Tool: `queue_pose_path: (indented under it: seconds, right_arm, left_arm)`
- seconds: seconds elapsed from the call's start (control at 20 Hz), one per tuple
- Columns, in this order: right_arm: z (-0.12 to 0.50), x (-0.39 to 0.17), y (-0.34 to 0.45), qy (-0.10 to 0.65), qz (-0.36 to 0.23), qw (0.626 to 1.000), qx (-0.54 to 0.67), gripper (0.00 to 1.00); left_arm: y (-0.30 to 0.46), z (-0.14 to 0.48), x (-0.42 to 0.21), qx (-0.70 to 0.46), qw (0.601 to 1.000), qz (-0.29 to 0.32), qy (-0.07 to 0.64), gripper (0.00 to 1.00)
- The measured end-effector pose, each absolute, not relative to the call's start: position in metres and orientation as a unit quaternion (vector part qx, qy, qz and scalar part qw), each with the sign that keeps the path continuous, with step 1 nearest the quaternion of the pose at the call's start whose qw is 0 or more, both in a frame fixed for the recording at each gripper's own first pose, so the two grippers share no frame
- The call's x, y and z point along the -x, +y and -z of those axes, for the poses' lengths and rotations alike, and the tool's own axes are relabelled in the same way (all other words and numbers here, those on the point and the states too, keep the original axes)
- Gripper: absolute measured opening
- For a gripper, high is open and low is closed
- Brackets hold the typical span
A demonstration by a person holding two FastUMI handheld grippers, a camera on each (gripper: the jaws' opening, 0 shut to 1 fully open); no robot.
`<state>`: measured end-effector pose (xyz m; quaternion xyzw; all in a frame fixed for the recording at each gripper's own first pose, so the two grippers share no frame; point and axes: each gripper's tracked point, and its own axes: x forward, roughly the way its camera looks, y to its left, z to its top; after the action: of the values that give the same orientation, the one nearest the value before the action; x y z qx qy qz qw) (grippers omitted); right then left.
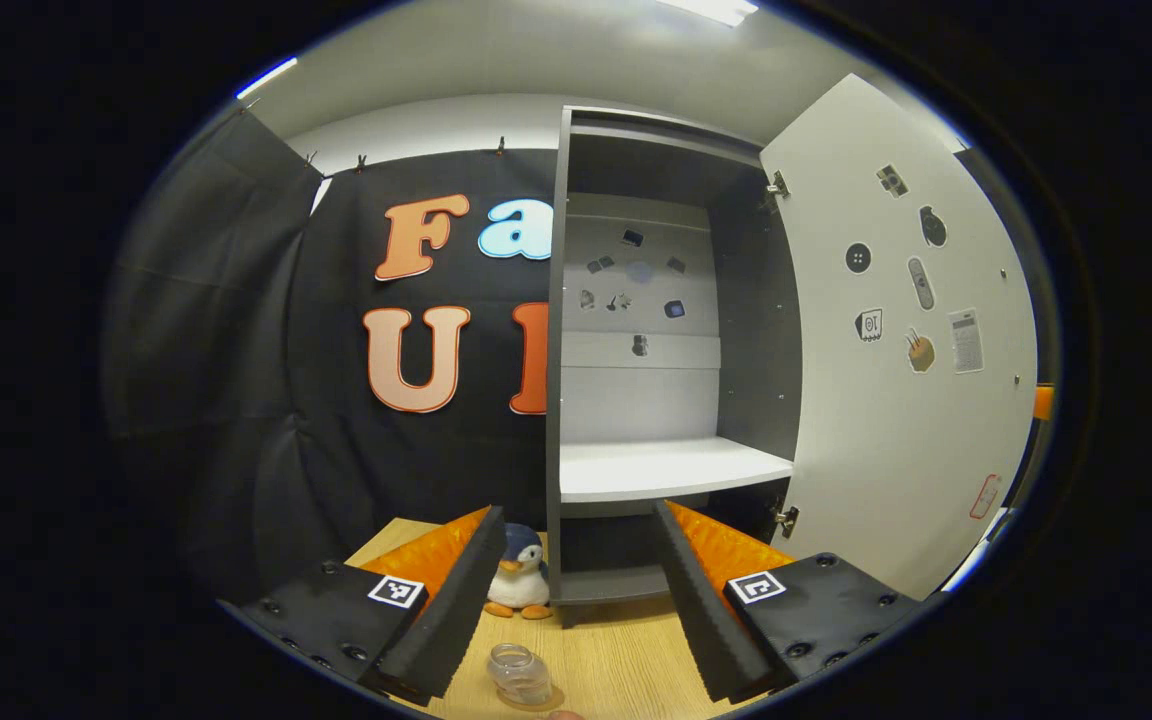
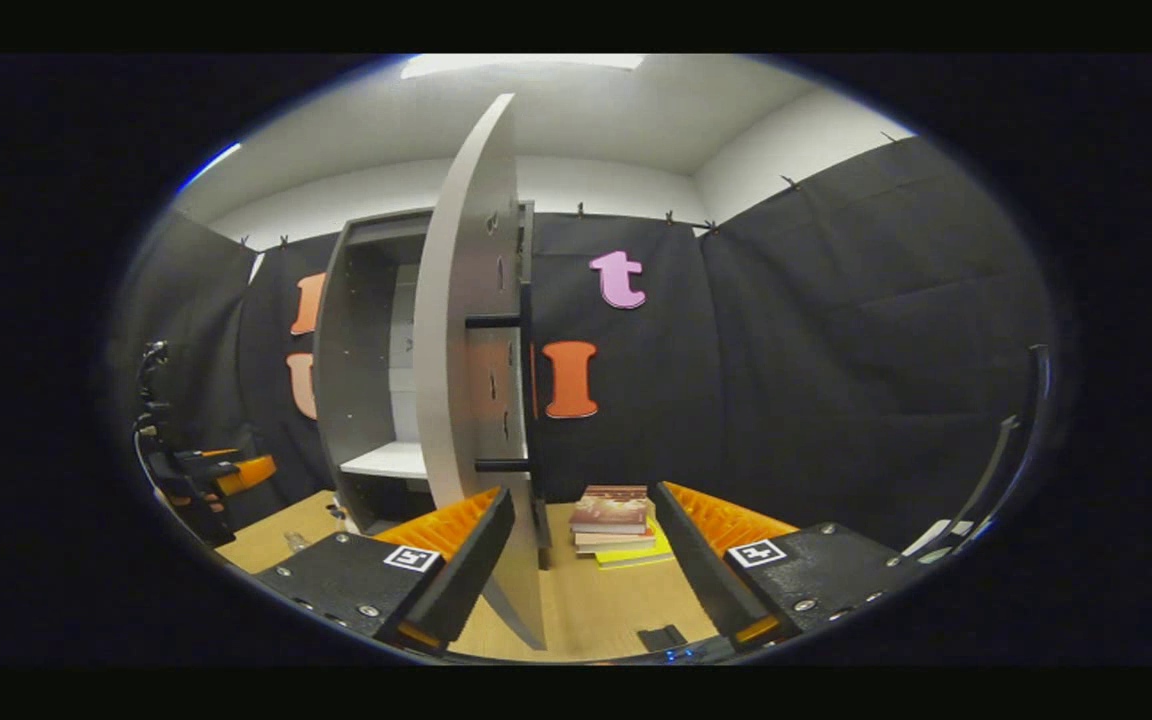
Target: Open the cabinet door with the right hand, grasp the bottle in the cabinet with the left hand and place it on the coaster, then close the cabinet door with the right hand.
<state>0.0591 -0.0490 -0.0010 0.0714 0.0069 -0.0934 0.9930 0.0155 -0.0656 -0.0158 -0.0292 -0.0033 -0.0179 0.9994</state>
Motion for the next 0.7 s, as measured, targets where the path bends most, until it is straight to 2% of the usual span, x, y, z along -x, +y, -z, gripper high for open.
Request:
queue_pose_path:
  seconds: [0.25,0.45,0.5,0.7]
  right_arm:
    - [-0.019,-0.072,-0.014,-0.016,0.058,0.996,-0.061,0.89]
    - [-0.023,-0.084,0.023,-0.023,0.008,0.992,-0.121,0.9]
    - [-0.025,-0.091,0.033,-0.024,-0.003,0.99,-0.139,0.95]
    - [-0.039,-0.107,0.06,-0.04,-0.027,0.98,-0.192,0.91]
  left_arm:
    - [-0.064,0.013,-0.019,0.028,0.999,0.02,-0.01,0.95]
    - [-0.052,0.013,-0.02,0.023,1.0,0.014,-0.014,0.95]
    - [-0.048,0.013,-0.021,0.024,1.0,0.012,-0.014,0.95]
    - [-0.025,0.02,-0.021,0.024,1.0,0.001,-0.006,0.95]
